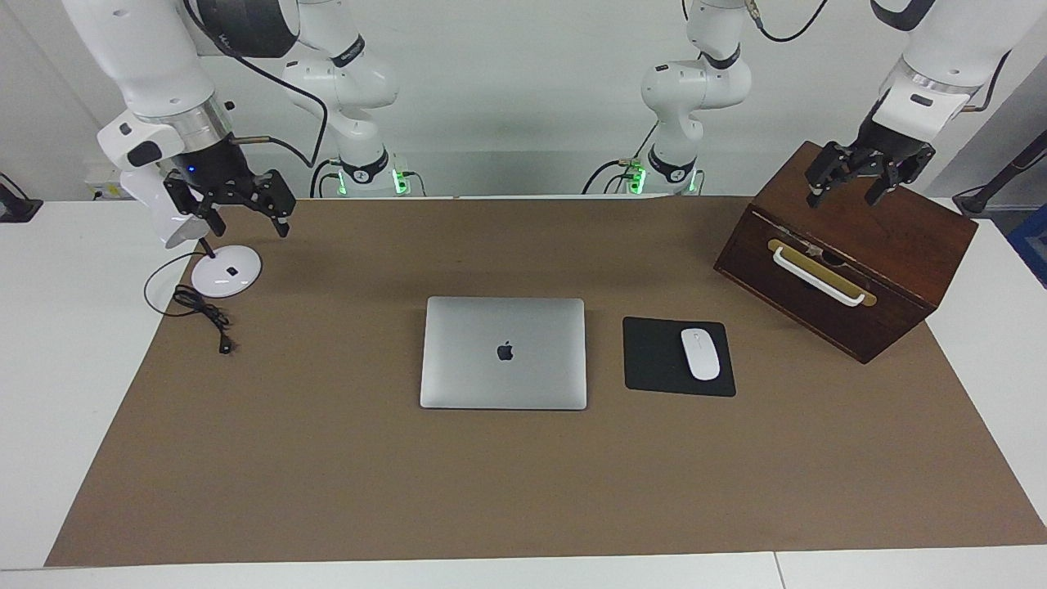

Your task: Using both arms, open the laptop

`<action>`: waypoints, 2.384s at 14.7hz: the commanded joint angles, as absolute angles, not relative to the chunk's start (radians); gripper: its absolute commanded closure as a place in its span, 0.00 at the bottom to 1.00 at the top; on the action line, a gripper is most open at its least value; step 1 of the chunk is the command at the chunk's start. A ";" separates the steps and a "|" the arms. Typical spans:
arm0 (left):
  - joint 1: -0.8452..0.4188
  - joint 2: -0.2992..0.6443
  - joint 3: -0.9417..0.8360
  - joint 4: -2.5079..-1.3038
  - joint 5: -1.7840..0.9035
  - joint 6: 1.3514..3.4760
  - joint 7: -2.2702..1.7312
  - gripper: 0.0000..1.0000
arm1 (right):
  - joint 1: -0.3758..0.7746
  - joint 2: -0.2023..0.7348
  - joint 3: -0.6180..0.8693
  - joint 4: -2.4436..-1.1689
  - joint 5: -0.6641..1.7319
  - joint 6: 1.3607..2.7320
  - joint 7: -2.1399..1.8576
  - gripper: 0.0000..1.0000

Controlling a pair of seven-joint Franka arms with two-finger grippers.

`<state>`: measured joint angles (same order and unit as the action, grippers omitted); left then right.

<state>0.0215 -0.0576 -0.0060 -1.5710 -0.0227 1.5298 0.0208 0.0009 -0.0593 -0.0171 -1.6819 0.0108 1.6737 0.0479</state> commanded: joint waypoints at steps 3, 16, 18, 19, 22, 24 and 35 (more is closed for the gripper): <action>0.037 -0.063 -0.014 -1.572 -0.009 1.531 0.026 0.00 | -0.009 -0.081 -0.012 -1.707 0.012 1.695 0.054 0.00; 0.038 -0.075 -0.021 -1.611 -0.015 1.532 -0.173 1.00 | -0.012 -0.083 -0.012 -1.707 0.012 1.690 0.052 0.00; 0.037 -0.129 -0.028 -1.714 -0.026 1.552 -0.338 1.00 | -0.014 -0.081 -0.012 -1.707 0.012 1.692 0.051 0.00; 0.029 -0.162 -0.028 -1.785 -0.055 1.583 -0.442 1.00 | -0.014 -0.081 -0.012 -1.707 0.012 1.690 0.051 0.00; 0.037 -0.244 -0.026 -1.949 -0.231 1.701 -0.670 1.00 | -0.014 -0.081 -0.012 -1.707 0.012 1.693 0.051 0.00; 0.031 -0.262 -0.026 -1.985 -0.297 1.724 -0.786 1.00 | -0.014 -0.081 -0.012 -1.707 0.012 1.694 0.054 0.00; -0.050 -0.425 -0.127 -2.387 -0.646 2.252 -1.605 1.00 | -0.014 -0.081 -0.006 -1.707 0.020 1.701 0.048 0.00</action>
<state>-0.0122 -0.3659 -0.1284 -2.3039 -0.5957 2.1872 -1.5330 -0.0046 -0.0595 -0.0160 -1.6819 0.0118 1.6737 0.0479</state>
